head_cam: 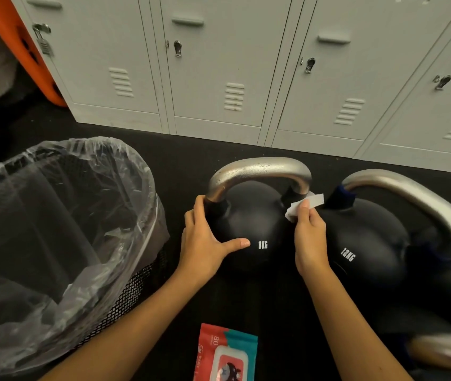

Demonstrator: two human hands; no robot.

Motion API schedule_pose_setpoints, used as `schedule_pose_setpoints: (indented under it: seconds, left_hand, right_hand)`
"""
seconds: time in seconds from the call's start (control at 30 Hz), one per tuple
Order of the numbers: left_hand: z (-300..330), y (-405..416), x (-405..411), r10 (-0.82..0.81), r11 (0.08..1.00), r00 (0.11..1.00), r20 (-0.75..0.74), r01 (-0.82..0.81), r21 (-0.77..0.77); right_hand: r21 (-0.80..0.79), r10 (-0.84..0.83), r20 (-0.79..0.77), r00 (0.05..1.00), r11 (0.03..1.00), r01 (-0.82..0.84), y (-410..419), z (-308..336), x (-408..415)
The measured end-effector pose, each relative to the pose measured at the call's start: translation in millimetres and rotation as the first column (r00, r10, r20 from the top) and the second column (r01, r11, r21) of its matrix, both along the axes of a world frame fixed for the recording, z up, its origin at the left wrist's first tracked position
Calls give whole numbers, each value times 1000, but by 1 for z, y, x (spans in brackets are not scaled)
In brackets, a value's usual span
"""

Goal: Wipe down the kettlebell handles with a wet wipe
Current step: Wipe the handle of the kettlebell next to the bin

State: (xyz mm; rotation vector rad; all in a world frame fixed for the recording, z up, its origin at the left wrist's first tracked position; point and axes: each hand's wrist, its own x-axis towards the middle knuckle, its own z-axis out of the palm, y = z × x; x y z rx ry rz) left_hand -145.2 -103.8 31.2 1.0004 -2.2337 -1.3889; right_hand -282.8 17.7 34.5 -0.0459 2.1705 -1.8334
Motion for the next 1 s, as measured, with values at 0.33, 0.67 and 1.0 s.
schedule_pose_setpoints:
  seconds: [0.33,0.67,1.0]
  left_hand:
    - [-8,-3,0,8,999,1000,-24,-7,31]
    - [-9,-1,0,5,1000,1000,-13,-4,29]
    - [-13,-2,-1,15,1000,1000,-14,-15,24]
  right_hand:
    - [190,176,-123,977,970,-151,-31,93,-21]
    - [577,535,-219,816,745,-334,-32,118,-27]
    - [778,719,-135,681,503,-377,-44,134,-37]
